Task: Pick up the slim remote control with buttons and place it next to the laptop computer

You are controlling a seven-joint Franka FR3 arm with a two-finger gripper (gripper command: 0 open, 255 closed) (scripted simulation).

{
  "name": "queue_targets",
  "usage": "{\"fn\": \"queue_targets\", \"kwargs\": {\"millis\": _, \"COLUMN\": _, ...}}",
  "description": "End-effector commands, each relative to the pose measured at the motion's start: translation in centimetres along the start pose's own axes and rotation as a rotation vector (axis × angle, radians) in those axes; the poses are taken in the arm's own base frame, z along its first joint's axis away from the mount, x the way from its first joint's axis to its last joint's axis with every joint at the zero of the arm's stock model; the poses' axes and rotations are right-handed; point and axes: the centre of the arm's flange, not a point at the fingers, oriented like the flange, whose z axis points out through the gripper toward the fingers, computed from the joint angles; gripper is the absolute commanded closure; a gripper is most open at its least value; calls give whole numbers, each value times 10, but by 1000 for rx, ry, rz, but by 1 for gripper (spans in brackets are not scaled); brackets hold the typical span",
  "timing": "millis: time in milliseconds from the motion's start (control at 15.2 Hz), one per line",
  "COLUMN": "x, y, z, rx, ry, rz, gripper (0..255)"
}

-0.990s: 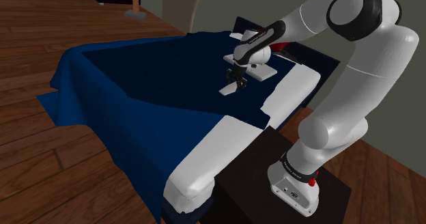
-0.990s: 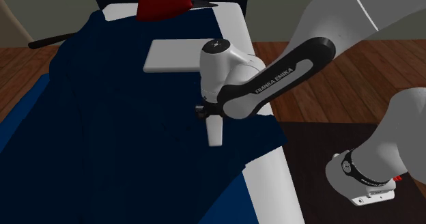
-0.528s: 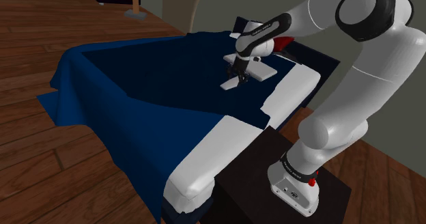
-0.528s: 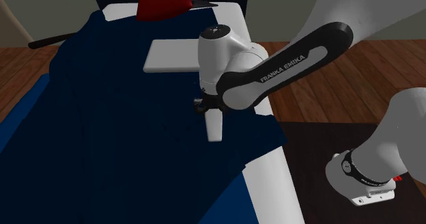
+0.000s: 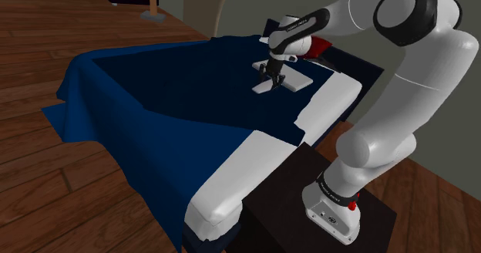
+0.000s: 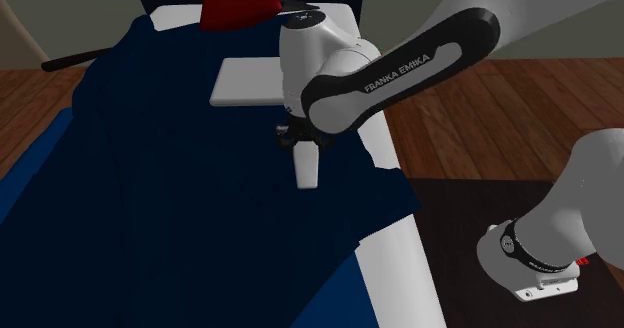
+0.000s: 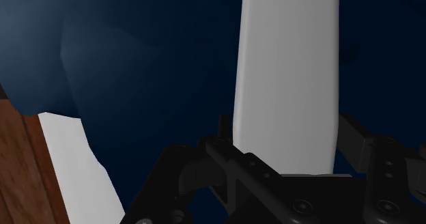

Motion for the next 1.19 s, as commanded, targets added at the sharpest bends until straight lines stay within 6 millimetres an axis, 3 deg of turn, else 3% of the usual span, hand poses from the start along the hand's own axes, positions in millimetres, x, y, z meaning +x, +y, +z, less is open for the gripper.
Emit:
{"fn": "queue_targets", "kwargs": {"millis": 0, "x": 24, "y": -11, "z": 1, "rx": 0, "ry": 1, "rz": 0, "gripper": 255}}
{"fn": "queue_targets", "kwargs": {"millis": 990, "x": 204, "y": -101, "z": 2, "rx": 0, "ry": 1, "rz": 0, "gripper": 255}}
{"fn": "queue_targets", "kwargs": {"millis": 1122, "x": 204, "y": -101, "z": 12, "rx": 0, "ry": 1, "rz": 0, "gripper": 255}}
